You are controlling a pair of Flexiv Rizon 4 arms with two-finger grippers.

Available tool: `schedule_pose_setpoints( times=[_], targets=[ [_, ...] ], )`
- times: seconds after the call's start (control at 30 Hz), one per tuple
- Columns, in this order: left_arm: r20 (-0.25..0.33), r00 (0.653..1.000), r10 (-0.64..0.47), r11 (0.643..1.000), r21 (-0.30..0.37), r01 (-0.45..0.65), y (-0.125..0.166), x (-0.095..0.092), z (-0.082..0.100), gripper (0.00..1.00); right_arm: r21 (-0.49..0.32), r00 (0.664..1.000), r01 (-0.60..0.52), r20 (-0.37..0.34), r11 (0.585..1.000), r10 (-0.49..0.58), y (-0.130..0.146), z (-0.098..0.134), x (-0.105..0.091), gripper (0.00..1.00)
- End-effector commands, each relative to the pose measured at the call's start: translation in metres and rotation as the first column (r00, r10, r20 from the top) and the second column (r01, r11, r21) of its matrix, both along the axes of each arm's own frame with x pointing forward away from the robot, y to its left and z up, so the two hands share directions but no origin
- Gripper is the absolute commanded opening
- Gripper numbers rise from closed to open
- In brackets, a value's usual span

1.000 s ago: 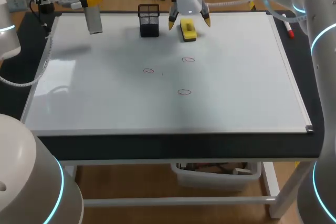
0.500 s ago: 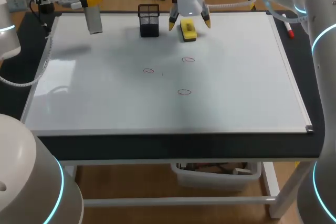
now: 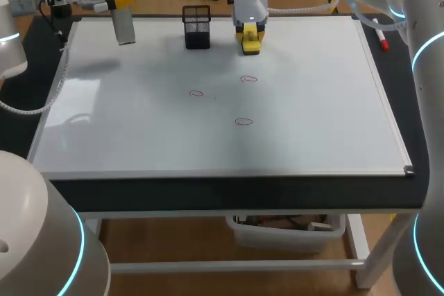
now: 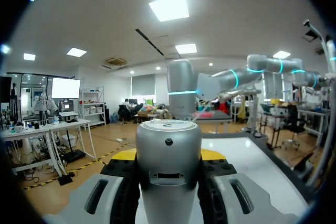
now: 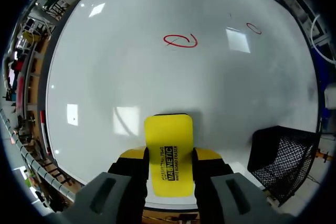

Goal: Pick up the inspection probe, press it on each red-marked spot on the whiteboard one by one, put down the probe, pick up the eraser, and wipe off all the red marks.

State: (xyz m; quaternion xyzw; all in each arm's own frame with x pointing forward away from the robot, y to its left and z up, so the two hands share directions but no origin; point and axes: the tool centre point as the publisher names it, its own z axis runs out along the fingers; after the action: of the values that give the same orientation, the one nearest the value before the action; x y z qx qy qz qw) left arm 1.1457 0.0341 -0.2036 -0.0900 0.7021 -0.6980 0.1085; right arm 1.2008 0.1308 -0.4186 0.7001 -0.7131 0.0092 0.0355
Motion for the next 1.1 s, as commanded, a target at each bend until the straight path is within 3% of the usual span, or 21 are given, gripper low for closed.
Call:
schedule_pose_setpoints(
  times=[0.03, 0.33, 0.63, 1.1],
  targets=[
    [0.001, 1.0, 0.005, 1.0, 0.001, -0.005, -0.001, -0.002, 0.002, 0.0, -0.01, 0.678, 0.052, -0.733, 0.999, -0.043, 0.001, -0.006, 0.01, 0.0],
    [0.001, 1.0, 0.005, 1.0, 0.001, -0.005, -0.001, -0.002, 0.002, 0.0, -0.015, 0.706, 0.077, -0.706, 0.997, -0.065, -0.005, 0.014, 0.012, 0.0],
    [0.001, 1.0, 0.005, 1.0, 0.001, -0.005, -0.001, -0.002, 0.002, 0.0, -0.013, 0.721, 0.221, -0.671, 0.975, -0.172, -0.027, 0.038, 0.021, 0.0],
    [0.001, 1.0, 0.005, 1.0, 0.001, -0.005, -0.001, -0.002, 0.002, 0.0, -0.018, 0.702, 0.399, -0.637, 0.917, -0.318, -0.07, 0.051, 0.025, 0.0]
  ],
)
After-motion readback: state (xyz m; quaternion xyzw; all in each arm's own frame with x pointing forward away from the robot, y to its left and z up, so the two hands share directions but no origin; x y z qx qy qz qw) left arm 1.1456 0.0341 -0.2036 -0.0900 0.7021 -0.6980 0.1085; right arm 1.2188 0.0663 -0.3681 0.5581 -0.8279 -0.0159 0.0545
